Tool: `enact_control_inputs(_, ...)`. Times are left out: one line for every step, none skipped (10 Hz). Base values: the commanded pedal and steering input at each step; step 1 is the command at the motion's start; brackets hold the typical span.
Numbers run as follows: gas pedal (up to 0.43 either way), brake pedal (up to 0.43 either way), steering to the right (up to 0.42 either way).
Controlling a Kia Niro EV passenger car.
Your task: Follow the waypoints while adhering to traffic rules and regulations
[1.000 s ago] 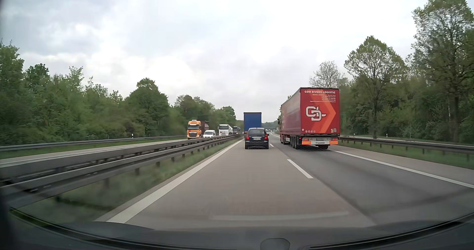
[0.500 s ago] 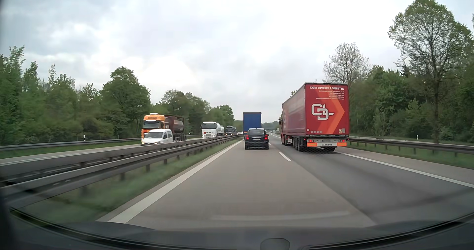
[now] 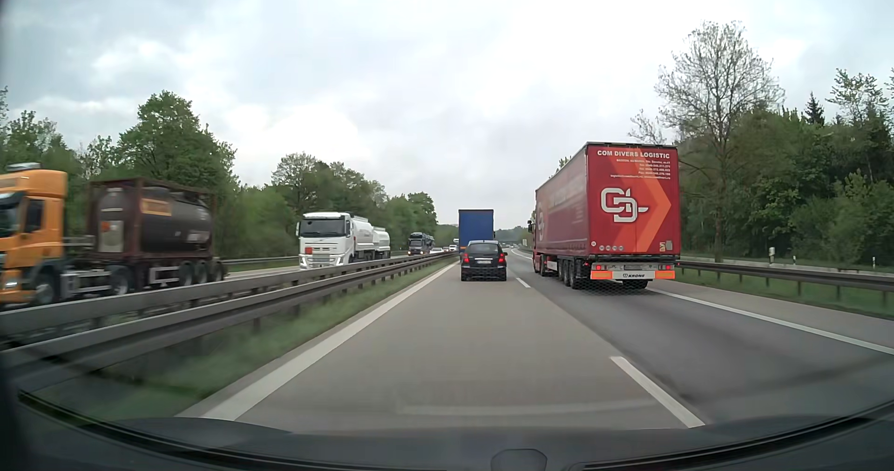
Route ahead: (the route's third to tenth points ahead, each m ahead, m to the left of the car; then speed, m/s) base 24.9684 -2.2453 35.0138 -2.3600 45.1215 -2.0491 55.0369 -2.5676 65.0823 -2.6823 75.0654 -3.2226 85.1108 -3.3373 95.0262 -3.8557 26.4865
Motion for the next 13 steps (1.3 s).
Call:
enact_control_inputs(0.189, 0.0, -0.001)
enact_control_inputs(0.189, 0.0, -0.001)
enact_control_inputs(0.189, 0.0, -0.001)
enact_control_inputs(0.177, 0.0, -0.001)
enact_control_inputs(0.169, 0.0, 0.0)
enact_control_inputs(0.138, 0.0, 0.0)
enact_control_inputs(0.118, 0.0, 0.0)
enact_control_inputs(0.118, 0.0, 0.0)
enact_control_inputs(0.11, 0.0, 0.0)
enact_control_inputs(0.098, 0.0, 0.0)
enact_control_inputs(0.087, 0.0, 0.0)
enact_control_inputs(0.087, 0.0, 0.0)
enact_control_inputs(0.087, 0.0, 0.0)
